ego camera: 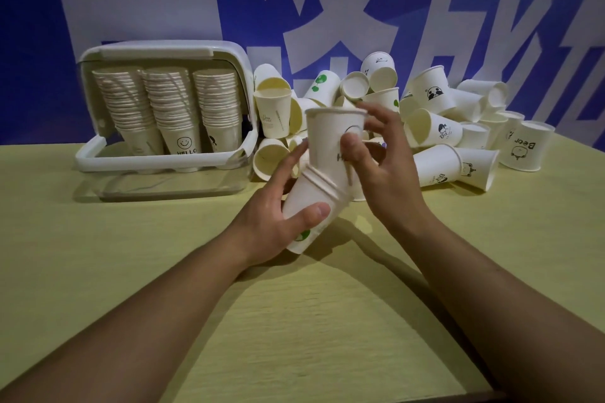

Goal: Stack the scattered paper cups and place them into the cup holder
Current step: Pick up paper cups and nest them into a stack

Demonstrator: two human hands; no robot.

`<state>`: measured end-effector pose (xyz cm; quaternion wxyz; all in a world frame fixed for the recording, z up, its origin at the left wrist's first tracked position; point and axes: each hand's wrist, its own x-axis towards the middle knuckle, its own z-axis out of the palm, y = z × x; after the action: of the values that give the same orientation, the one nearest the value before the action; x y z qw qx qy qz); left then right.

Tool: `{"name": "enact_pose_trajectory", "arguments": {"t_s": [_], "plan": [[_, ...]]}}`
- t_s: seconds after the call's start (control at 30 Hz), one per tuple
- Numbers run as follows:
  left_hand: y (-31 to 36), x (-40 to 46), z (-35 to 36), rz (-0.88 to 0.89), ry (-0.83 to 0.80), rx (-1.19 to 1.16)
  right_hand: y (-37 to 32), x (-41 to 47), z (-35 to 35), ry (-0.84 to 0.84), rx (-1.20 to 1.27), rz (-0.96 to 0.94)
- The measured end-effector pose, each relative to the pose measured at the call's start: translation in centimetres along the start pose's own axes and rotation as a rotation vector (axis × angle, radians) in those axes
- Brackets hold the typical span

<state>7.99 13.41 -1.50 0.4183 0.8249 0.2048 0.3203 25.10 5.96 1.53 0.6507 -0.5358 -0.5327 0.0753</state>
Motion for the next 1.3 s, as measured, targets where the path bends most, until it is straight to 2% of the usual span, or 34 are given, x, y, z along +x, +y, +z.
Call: {"name": "enact_pose_trajectory", "arguments": {"t_s": [0.2, 0.3, 0.43, 0.53, 0.63, 0.8, 0.97, 1.1, 1.3], "plan": [[-0.3, 0.5, -0.5, 0.058, 0.219, -0.017, 1.0, -0.1, 0.5, -0.1, -0.197, -0.032], [-0.3, 0.5, -0.8, 0.033, 0.276, -0.016, 1.4, 0.1, 0.3, -0.044, -0.399, -0.055], [-0.4, 0.5, -0.7, 0.002, 0.26, 0.015, 2.0, 1.0, -0.7, 0.055, -0.651, 0.058], [-0.3, 0.4, -0.5, -0.008, 0.221, 0.015, 3.1, 1.3, -1.4, 0.016, -0.742, 0.18], [-0.1, 0.3, -0.2, -0.007, 0.186, -0.007, 3.5, 1.3, -1.7, -0.011, -0.718, 0.212], [0.1, 0.2, -0.3, -0.015, 0.153, -0.029, 2.8, 1.6, -1.4, 0.028, -0.64, 0.15], [-0.1, 0.0, -0.1, -0.032, 0.051, -0.058, 1.2, 1.0, -1.2, 0.135, -0.217, 0.083], [-0.4, 0.1, 0.2, -0.04, 0.016, -0.046, 0.5, 0.4, -0.7, 0.038, -0.058, 0.015], [-0.3, 0.1, 0.1, -0.057, 0.038, -0.041, 0.3, -0.2, -0.1, -0.073, -0.012, 0.038]]}}
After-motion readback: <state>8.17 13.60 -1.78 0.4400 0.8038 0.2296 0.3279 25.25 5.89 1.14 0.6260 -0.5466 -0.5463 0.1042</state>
